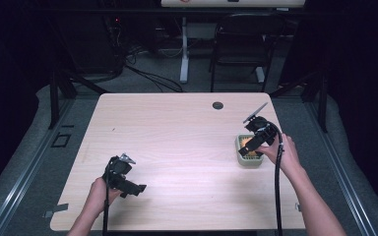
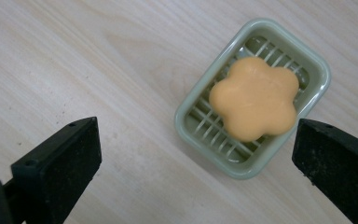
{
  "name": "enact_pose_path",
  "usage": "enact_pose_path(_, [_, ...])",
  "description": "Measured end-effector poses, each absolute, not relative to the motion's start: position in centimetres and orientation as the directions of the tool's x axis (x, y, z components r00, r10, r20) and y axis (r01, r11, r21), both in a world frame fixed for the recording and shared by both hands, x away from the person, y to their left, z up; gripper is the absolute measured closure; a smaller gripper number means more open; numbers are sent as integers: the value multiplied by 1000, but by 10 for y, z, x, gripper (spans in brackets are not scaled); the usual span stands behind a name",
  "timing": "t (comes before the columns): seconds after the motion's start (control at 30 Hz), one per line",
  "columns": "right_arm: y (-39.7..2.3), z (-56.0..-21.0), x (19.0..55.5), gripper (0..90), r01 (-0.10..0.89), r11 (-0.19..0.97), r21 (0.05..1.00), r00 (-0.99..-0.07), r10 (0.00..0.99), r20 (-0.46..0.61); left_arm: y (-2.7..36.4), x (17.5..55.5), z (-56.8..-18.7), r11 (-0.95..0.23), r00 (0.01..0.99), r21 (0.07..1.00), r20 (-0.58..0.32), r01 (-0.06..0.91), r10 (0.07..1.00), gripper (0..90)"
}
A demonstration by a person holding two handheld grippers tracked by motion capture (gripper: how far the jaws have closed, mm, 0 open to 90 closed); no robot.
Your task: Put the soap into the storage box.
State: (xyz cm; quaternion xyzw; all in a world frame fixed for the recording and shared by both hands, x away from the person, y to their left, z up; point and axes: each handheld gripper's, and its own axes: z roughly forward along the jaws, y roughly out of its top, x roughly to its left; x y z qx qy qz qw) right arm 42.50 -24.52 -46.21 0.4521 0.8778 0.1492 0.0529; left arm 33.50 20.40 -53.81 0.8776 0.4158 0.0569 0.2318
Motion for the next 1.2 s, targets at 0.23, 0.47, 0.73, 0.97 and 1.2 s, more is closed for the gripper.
enact_pose_path(0.23, [-248, -461, 401, 0, 761, 585, 280, -617, 786, 38, 203, 335, -538, -548, 648, 453, -91, 703, 756, 0])
enact_pose_path(0.47, [-251, -468, 378, 0, 753, 604, 260, -630, 776, 23, 200, 334, -538, -562, 659, 449, -84, 695, 748, 0])
enact_pose_path(0.73, [-252, -482, 354, 0, 744, 622, 245, -644, 765, 15, 200, 333, -538, -565, 661, 450, -80, 692, 746, 0])
enact_pose_path(0.97, [-261, -496, 333, 0, 734, 628, 257, -652, 758, 12, 199, 333, -538, -567, 663, 454, -73, 687, 745, 0])
enact_pose_path(1.2, [-265, -509, 318, 0, 720, 649, 247, -672, 740, 13, 199, 331, -534, -553, 657, 497, -45, 668, 753, 0])
